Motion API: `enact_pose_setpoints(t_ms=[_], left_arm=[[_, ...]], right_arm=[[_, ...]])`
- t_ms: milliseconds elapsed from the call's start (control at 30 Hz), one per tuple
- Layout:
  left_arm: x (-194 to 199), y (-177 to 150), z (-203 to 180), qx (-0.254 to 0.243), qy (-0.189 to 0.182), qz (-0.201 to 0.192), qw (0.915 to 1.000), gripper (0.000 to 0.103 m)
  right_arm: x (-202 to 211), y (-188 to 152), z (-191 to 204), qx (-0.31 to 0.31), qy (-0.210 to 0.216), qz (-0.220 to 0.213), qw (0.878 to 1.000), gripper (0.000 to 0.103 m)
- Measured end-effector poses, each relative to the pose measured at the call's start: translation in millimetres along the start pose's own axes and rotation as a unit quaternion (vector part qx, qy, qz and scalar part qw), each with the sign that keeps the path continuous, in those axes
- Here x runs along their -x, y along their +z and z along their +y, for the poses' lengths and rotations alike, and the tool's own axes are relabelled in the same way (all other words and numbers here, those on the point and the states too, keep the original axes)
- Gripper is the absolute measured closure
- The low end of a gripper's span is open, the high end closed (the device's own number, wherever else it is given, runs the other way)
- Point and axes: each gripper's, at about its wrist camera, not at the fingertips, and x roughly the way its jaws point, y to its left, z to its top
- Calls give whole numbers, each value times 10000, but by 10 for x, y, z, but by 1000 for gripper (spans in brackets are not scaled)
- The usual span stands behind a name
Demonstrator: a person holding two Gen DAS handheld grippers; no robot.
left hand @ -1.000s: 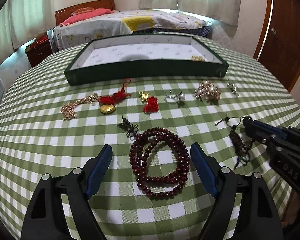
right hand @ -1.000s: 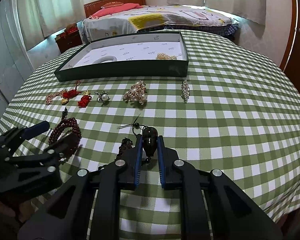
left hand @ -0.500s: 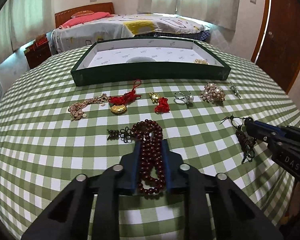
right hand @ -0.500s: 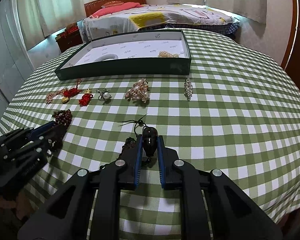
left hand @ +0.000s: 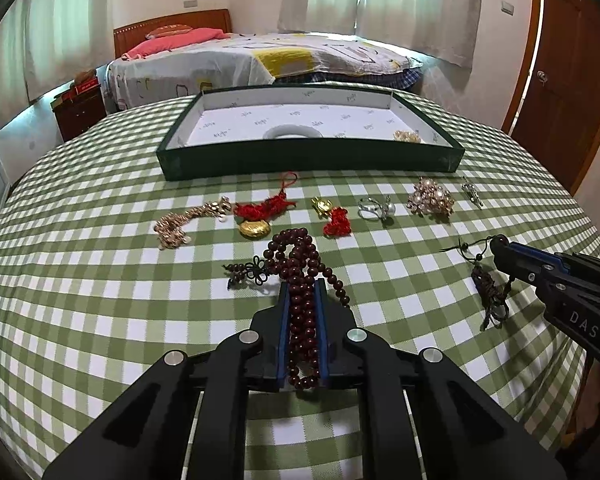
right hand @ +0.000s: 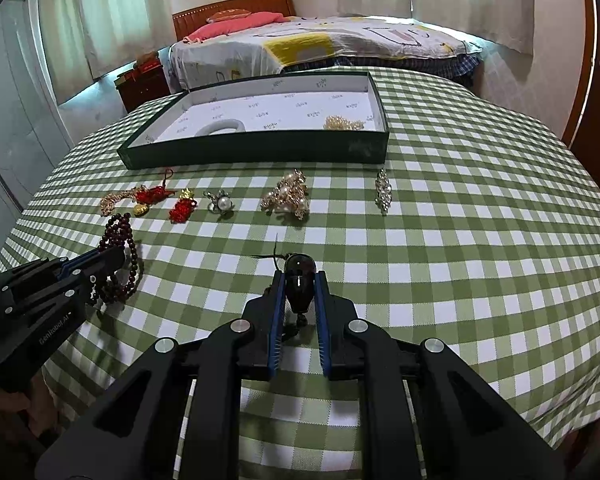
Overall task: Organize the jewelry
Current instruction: 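Lift the bracelet and pendant into the tray and open both grippers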
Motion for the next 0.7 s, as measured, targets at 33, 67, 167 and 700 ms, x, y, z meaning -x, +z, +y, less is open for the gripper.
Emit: enact_pose_setpoints(t_ms=[33,67,167,700], left_arm=[[6,4,1,-6,8,-22,10000,91],[23,10,1,-12,20,-57,10000,91],[71,34,3,-41,35,-150,9999,91],[255,523,165,24,23,-755,9971,91]], right_arm=[[7,5,8,9,2,-14,10000,88],[11,8,13,15,0,-24,10000,88],[29,25,23,2,24,-68,10000,88],[199,597,157,80,231,-661,9975,88]])
